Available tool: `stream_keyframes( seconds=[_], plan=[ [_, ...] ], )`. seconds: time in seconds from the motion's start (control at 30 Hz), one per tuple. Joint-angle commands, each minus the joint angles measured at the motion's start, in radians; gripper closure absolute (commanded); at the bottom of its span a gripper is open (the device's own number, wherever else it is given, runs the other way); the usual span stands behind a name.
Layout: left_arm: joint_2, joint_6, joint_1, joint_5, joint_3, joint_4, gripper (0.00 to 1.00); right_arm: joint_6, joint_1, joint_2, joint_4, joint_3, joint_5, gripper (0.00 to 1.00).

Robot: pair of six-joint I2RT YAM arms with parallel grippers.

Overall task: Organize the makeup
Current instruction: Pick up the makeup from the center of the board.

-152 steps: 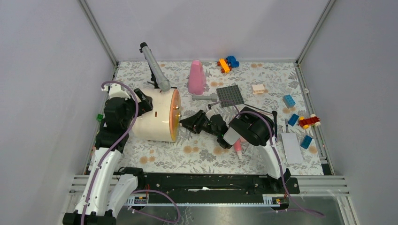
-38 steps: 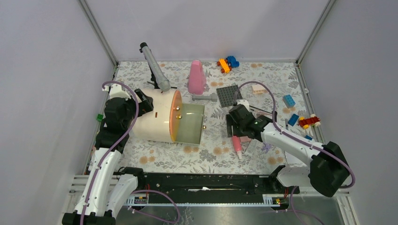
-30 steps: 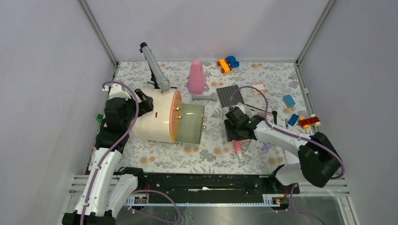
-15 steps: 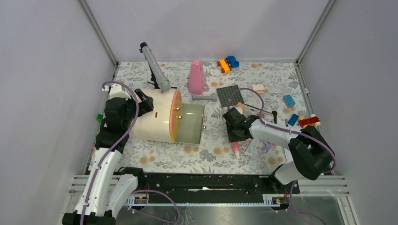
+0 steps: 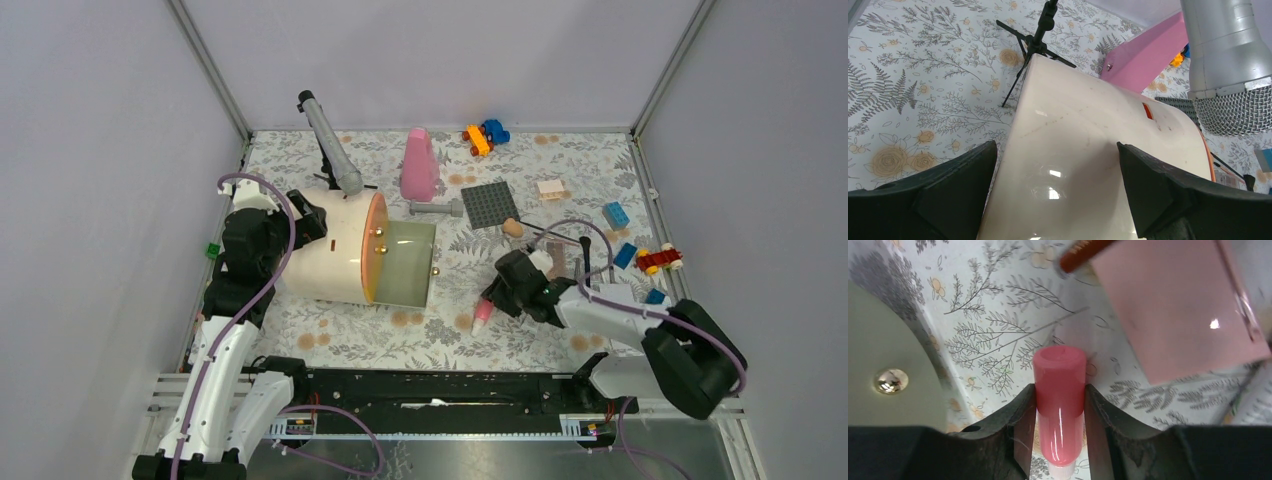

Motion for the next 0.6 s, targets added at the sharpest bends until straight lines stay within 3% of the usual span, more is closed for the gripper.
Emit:
stream_keyframes(
  seconds=[0.0, 0.07, 0.13, 0.2, 0.37, 0.5, 0.57],
  plan=[
    [-0.001, 0.033, -0.006, -0.006, -0.024, -0.086, 0.01, 0.332, -0.005, -0.124, 0.067, -0.129, 0.088, 0.84],
    [-0.001, 0.033, -0.006, -0.005, -0.022, -0.086, 0.01, 0.355, -0.004, -0.191, 0.009, -0.137, 0.137, 0.71],
    [-0.003, 0.033, -0.008, -0.003, -0.023, -0.084, 0.01, 0.36, -0.005, -0.245, -0.025, -0.149, 0.175, 0.43],
    [-0.003, 0.033, -0.008, -0.005, -0.023, -0.084, 0.01, 0.344, -0.004, -0.279, -0.062, -0.144, 0.192, 0.27],
    [0.0, 0.033, -0.008, -0.003, -0.025, -0.084, 0.01, 0.126, -0.005, -0.339, -0.143, -0.067, 0.234, 0.14],
    [0.002, 0.033, -0.01, -0.003, -0.025, -0.084, 0.01, -0.208, -0.005, -0.381, -0.206, 0.06, 0.273, 0.09],
    [0.002, 0.033, -0.01, -0.005, -0.025, -0.084, 0.01, -0.488, -0.004, -0.399, -0.175, 0.081, 0.19, 0.1]
  ],
)
